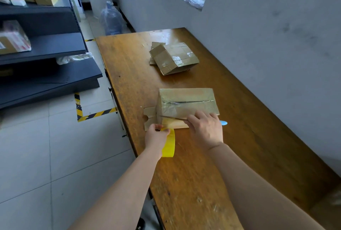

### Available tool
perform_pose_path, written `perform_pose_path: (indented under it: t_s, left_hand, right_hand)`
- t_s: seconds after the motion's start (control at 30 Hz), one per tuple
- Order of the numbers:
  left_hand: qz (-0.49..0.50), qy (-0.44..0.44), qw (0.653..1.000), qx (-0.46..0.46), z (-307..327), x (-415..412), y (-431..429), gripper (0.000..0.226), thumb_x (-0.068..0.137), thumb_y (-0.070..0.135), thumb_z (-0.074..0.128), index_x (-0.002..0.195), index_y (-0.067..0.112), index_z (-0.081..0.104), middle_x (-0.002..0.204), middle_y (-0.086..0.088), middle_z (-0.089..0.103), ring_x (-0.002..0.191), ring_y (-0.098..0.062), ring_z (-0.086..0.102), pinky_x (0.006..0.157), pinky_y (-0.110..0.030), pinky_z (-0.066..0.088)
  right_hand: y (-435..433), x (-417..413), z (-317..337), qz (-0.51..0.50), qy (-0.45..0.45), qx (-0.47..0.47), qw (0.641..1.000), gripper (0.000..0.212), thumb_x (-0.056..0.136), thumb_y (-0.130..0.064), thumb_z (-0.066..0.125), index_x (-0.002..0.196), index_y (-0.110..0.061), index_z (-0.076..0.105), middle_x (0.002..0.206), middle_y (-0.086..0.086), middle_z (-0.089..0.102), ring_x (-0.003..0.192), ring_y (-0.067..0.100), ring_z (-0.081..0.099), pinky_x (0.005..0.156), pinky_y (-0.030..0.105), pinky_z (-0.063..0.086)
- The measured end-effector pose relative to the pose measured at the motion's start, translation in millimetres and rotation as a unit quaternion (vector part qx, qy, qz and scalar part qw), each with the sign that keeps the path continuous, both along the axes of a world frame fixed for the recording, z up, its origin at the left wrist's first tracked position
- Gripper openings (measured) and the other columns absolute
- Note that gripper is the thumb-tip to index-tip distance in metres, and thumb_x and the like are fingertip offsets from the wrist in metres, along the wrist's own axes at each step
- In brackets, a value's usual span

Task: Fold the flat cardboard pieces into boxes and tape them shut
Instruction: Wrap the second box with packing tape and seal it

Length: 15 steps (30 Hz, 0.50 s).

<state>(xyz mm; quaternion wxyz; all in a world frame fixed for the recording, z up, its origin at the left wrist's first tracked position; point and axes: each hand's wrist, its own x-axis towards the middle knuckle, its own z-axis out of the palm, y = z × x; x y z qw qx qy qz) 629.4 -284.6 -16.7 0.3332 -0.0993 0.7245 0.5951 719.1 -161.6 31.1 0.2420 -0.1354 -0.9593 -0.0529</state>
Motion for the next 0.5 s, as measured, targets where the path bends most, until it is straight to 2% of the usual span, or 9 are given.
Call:
perform_pose_path:
  t_s: [0.13,0.27,0.37,0.43,0.5]
  left_hand:
    - [0.0,-0.001,1.0,0.004,-0.2,0.6,-0.1,0.015,0.088,0.019,0.068,0.096,0.025,0.056,0.103,-0.003,0.059,0.096,-0.026,0.056,0.09,-0.047,0.051]
    - [-0.003,-0.001,1.0,0.006,-1.0,1.4,-0.6,0.018,0.089,0.019,0.068,0.101,0.023,0.056,0.103,-0.004,0.058,0.097,-0.026,0.056,0.091,-0.048,0.051]
    - [-0.004,-0.002,1.0,0.004,-0.4,2.1,-0.5,0.019,0.088,0.019,0.068,0.102,0.023,0.055,0.103,-0.006,0.059,0.098,-0.029,0.058,0.091,-0.05,0.052]
    - [-0.003,-0.003,1.0,0.004,-0.3,1.7,-0.9,0.017,0.088,0.018,0.069,0.095,0.024,0.055,0.104,-0.007,0.059,0.098,-0.029,0.059,0.09,-0.05,0.052]
    - [-0.006,0.0,1.0,0.001,-1.1,1.2,-1.6,0.018,0.088,0.018,0.069,0.09,0.026,0.053,0.103,-0.006,0.059,0.099,-0.029,0.058,0.09,-0.049,0.053]
  right_hand:
    - [-1.4,6.2,1.8,0.029,-0.041,0.01,0.999,0.014,0.079,-0.014,0.078,0.07,-0.015,0.067,0.064,0.003,0.052,0.049,0.025,0.048,0.054,0.032,0.041]
    - [-6.9,8.3,2.3,-0.013,-0.12,0.022,0.992,0.017,0.067,-0.011,0.084,0.066,-0.019,0.069,0.062,0.001,0.053,0.052,0.022,0.05,0.057,0.032,0.042]
    - [-9.0,3.9,2.3,-0.035,-0.186,0.022,0.982,0.008,0.083,-0.015,0.068,0.081,-0.023,0.071,0.076,0.0,0.058,0.07,0.022,0.057,0.068,0.032,0.039]
    - [-9.4,-0.1,1.9,-0.044,-0.21,0.012,0.977,0.017,0.091,-0.014,0.054,0.093,-0.024,0.068,0.085,-0.001,0.057,0.081,0.022,0.057,0.074,0.032,0.035]
    - [-12.2,-4.6,5.5,-0.051,-0.231,0.015,0.971,0.02,0.093,-0.014,0.051,0.097,-0.025,0.067,0.085,-0.002,0.052,0.085,0.021,0.056,0.074,0.032,0.032]
